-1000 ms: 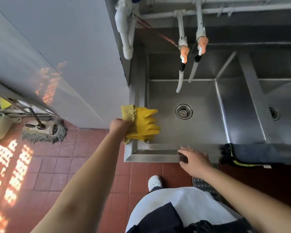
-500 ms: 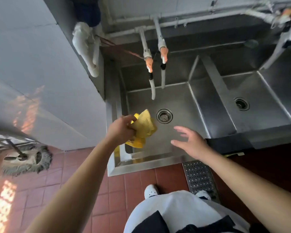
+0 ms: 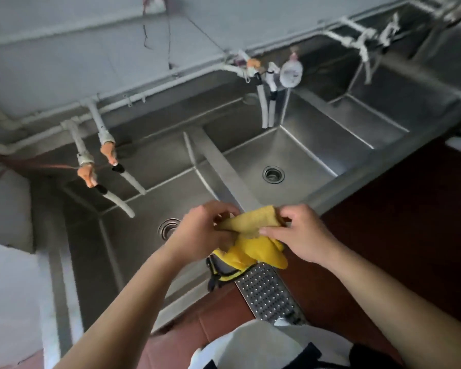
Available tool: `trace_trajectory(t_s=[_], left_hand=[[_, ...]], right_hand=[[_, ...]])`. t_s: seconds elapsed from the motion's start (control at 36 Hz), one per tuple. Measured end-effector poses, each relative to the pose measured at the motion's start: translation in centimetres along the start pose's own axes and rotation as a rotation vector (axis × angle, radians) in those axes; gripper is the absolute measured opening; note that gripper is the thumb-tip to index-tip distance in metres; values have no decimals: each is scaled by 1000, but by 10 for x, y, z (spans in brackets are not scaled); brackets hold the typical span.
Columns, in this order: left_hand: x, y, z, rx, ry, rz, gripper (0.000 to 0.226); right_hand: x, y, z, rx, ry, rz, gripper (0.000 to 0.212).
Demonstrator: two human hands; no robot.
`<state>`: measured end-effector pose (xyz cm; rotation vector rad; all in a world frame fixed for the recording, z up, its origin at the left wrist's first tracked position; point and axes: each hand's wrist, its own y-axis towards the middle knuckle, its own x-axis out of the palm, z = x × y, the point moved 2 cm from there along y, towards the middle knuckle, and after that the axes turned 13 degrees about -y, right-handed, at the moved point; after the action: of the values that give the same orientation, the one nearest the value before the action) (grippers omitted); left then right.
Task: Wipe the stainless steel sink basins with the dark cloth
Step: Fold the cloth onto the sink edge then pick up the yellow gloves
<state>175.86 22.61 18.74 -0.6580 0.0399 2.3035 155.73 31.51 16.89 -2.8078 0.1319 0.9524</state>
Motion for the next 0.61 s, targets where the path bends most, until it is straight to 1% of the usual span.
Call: trace_trajectory(t_s=[0.06,0.11,0.19,0.28,0.36,0.5,0.61], left_hand=[[29,28,11,37,-40,-32,45],[58,55,24,86,-30,-69,43],[93,92,47,167,-14,-171,47],[119,123,68,197,-81,-265,38],[139,150,87,232,-135,-275,35],[160,189,102,203,-318,-290,41],[161,221,97,137,-346,-332,40]], right_hand=[[-30,-3,25,18,-3,64,12],[-60,-8,49,43,-9,115,7],[-103,-17,82,97,5,174,3],[-140,-27,109,105,83,215,6],[-167,-31,128,110,209,240,13],[-197,-21,153,138,368,287,16],[-212,-1,169,148,418,277,20]])
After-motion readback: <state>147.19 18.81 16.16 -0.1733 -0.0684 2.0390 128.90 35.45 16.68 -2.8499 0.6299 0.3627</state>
